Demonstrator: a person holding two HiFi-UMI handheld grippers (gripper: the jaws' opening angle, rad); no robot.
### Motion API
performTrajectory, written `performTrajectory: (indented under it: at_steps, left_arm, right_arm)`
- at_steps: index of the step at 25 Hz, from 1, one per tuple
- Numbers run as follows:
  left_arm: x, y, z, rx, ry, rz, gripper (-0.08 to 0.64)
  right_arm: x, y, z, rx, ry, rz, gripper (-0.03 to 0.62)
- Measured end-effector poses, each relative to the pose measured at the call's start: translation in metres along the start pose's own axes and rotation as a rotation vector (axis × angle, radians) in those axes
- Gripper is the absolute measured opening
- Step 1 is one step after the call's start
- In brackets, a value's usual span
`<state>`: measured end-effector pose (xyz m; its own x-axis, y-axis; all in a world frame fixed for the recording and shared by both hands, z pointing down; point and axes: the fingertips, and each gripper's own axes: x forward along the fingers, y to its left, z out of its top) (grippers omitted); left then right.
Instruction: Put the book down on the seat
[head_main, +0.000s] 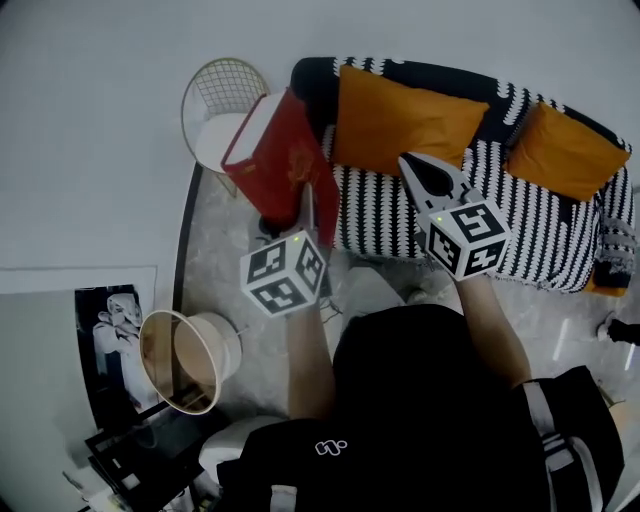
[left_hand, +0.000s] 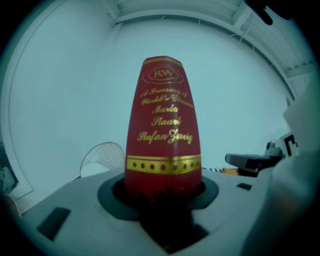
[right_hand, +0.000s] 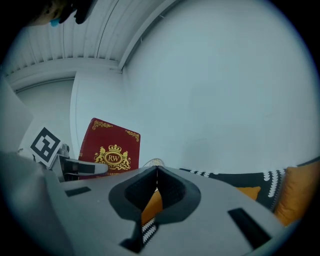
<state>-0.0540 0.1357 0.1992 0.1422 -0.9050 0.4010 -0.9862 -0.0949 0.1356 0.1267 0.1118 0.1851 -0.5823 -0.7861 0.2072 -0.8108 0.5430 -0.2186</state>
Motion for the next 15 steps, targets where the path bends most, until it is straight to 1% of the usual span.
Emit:
performTrajectory:
  at_steps: [4, 8, 10, 15]
  left_arm:
    - [0.04, 0.034, -0.005, -0.024, 0.052, 0.019, 0.206]
    - [0.079, 0.072, -0.025, -0.065, 0.142, 0.036, 0.206]
    - [0.1, 0.087, -0.031, -0.083, 0.174, 0.036, 0.206]
    - [0.156, 0.117, -0.053, -0.094, 0.259, 0.038, 0.206]
  right_arm:
    - [0.054, -0.004, -0.008, 0.008, 0.053, 0.01, 0.011]
    - [0.11, -0.003, -0.021, 0.017, 0.121, 0.024, 0.011]
    - [0.139, -0.004, -0.027, 0.015, 0.156, 0.029, 0.011]
    - [0.199, -0.008, -0.048, 0.021, 0.249, 0.043, 0.011]
